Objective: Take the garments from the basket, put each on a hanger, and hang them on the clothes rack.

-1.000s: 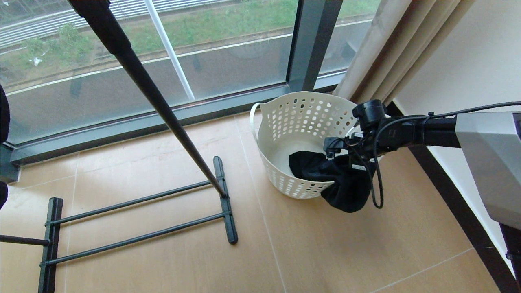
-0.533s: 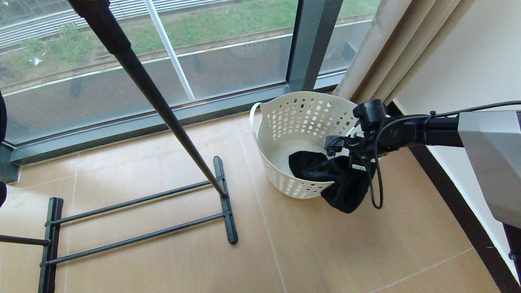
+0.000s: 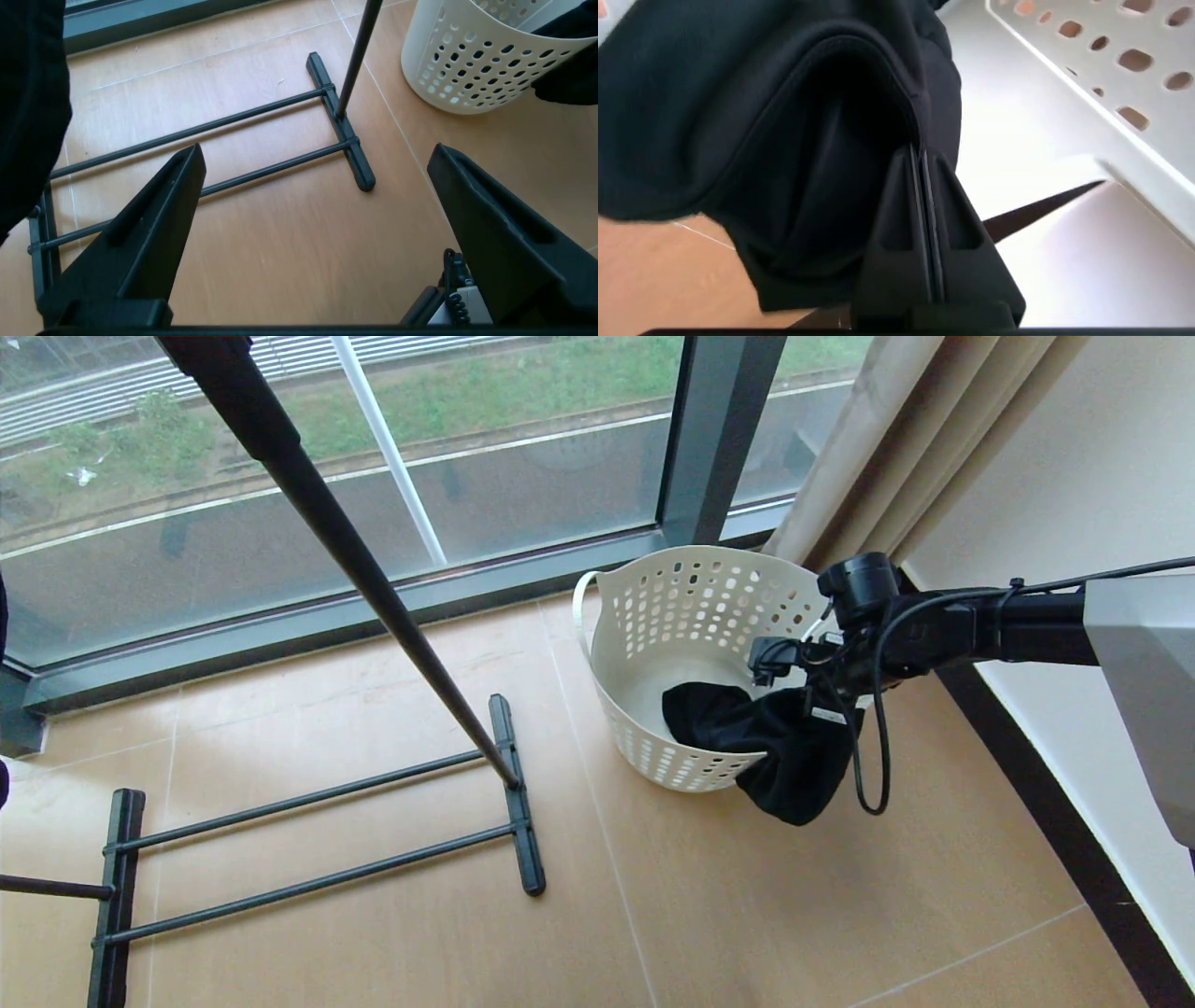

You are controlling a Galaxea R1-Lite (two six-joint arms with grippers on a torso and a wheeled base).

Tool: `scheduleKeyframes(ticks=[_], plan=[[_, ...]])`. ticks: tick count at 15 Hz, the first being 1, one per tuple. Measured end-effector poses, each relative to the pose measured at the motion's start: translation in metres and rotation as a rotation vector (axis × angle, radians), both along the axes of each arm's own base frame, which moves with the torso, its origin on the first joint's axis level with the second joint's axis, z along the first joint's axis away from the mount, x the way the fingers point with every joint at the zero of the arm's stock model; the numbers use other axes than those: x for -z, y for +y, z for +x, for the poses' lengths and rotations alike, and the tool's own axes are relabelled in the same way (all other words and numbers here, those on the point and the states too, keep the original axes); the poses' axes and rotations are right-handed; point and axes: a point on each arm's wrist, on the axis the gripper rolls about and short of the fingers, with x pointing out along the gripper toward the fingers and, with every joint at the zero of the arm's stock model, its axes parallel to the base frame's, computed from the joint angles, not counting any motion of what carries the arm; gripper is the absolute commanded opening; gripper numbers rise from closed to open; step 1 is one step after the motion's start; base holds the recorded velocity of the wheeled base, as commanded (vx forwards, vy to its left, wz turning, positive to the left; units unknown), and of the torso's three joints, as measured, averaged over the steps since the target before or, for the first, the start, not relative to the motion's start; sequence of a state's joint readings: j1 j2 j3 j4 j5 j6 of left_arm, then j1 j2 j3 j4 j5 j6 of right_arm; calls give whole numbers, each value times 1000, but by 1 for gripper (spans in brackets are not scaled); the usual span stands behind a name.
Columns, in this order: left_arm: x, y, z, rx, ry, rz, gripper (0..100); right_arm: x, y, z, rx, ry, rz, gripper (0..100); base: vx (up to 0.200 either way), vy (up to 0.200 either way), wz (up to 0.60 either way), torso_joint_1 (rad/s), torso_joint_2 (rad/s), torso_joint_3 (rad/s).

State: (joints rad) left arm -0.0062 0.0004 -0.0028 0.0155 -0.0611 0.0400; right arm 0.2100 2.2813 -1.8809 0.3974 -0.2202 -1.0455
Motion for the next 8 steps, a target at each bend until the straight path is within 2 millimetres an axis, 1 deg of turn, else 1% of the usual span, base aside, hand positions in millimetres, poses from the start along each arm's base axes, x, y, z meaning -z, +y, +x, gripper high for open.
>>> scheduleKeyframes(ticks=[3,5,8], plan=[[0,0,0,0,0,0,100,-13,4,-13,9,-11,33,0,0,0,0,0,0,0],[0,0,0,0,0,0,100,-23,6,-25,31,-21,74,0,0,0,0,0,0,0],[0,0,0,0,0,0,100,-38,3,-47,5,-20,118,0,0,0,0,0,0,0]])
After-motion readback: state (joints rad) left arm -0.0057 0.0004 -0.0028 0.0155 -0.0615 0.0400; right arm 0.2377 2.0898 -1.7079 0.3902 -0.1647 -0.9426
